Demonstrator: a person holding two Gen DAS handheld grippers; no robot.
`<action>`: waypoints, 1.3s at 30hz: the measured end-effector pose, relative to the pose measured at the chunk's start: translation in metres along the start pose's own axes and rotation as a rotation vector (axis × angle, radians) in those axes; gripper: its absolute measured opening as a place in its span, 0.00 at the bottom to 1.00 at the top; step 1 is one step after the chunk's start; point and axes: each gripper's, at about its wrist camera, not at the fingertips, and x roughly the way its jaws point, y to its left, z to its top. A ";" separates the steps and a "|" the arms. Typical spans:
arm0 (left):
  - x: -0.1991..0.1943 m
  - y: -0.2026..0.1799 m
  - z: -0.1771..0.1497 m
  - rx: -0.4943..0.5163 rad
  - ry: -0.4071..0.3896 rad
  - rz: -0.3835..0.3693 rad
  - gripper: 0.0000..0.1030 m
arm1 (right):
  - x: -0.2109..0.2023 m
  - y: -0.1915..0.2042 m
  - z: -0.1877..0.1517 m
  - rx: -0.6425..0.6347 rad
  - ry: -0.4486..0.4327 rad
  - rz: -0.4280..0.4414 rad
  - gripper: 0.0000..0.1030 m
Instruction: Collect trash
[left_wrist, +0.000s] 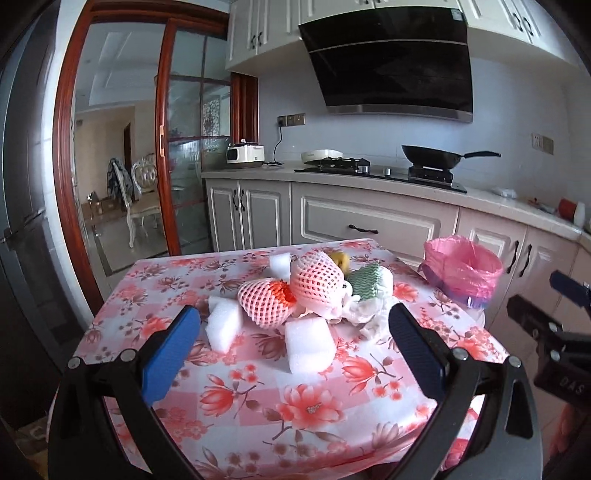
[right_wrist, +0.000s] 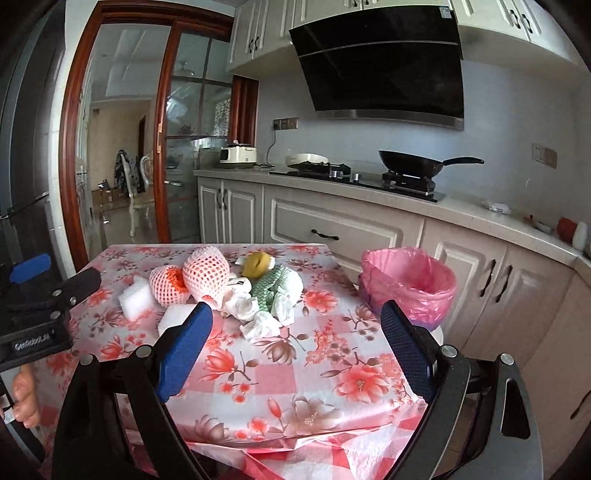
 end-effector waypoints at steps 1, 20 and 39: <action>-0.001 0.001 -0.001 -0.002 0.001 -0.003 0.96 | 0.001 0.000 0.000 0.008 0.002 0.008 0.84; 0.002 -0.003 -0.007 0.034 0.013 -0.031 0.96 | 0.003 0.002 -0.004 0.037 0.001 0.006 0.84; 0.002 0.001 -0.006 0.019 0.012 -0.024 0.96 | 0.002 0.008 -0.003 0.006 -0.005 0.010 0.94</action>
